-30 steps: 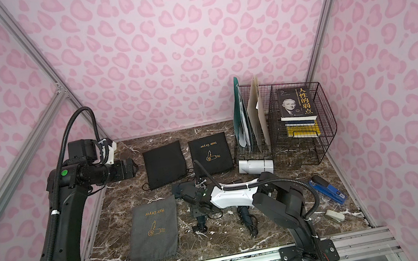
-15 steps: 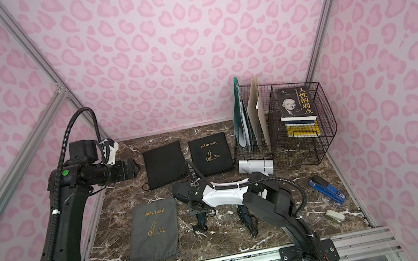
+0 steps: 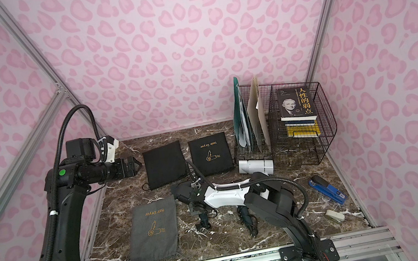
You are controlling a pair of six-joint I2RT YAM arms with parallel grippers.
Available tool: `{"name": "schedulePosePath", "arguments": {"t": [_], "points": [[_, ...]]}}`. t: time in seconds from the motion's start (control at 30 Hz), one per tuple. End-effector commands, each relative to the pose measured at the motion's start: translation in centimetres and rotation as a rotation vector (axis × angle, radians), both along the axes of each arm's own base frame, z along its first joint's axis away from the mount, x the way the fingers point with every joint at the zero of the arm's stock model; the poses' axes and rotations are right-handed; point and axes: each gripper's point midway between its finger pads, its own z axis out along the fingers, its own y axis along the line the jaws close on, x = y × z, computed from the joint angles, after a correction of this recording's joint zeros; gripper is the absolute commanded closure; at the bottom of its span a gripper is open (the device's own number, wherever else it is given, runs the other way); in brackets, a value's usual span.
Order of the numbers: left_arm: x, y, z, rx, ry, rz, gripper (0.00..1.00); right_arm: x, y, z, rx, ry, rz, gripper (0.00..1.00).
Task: Pack away hair dryers
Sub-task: Pick up the hair dryer from the center of the board.
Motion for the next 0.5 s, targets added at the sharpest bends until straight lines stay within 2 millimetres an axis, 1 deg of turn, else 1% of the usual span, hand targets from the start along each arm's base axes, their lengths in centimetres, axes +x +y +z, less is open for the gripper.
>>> {"name": "schedulePosePath", "arguments": {"t": [0.0,0.07,0.1,0.13,0.2,0.27,0.37,0.47], "points": [[-0.3,-0.7,0.8,-0.025,-0.011,-0.037,0.01,-0.8,-0.8,-0.5,-0.03,0.033,0.027,0.84],[-0.2,-1.0,1.3,-0.035,-0.024,-0.049,0.01,-0.4,-0.7,0.7,-0.017,0.006,0.029,0.93],[-0.2,-1.2,1.5,-0.043,-0.027,-0.056,0.01,-0.8,-1.5,0.1,-0.036,0.009,0.033,0.95],[-0.2,-1.4,1.8,-0.052,-0.036,-0.068,0.01,-0.7,-1.4,0.7,-0.026,-0.003,0.038,0.95],[-0.1,-1.9,2.6,-0.068,-0.055,-0.091,0.01,-0.5,-1.2,1.6,-0.001,-0.026,0.052,1.0],[0.0,-2.3,3.5,-0.075,-0.081,-0.112,0.01,-0.3,-1.0,2.6,0.019,-0.05,0.061,1.0],[0.2,-2.8,4.5,-0.083,-0.105,-0.133,0.01,-0.1,0.2,3.9,0.049,-0.082,0.114,1.0],[0.3,-3.2,5.3,-0.095,-0.118,-0.15,0.01,0.4,0.7,5.1,0.036,-0.138,0.139,1.0]]}}
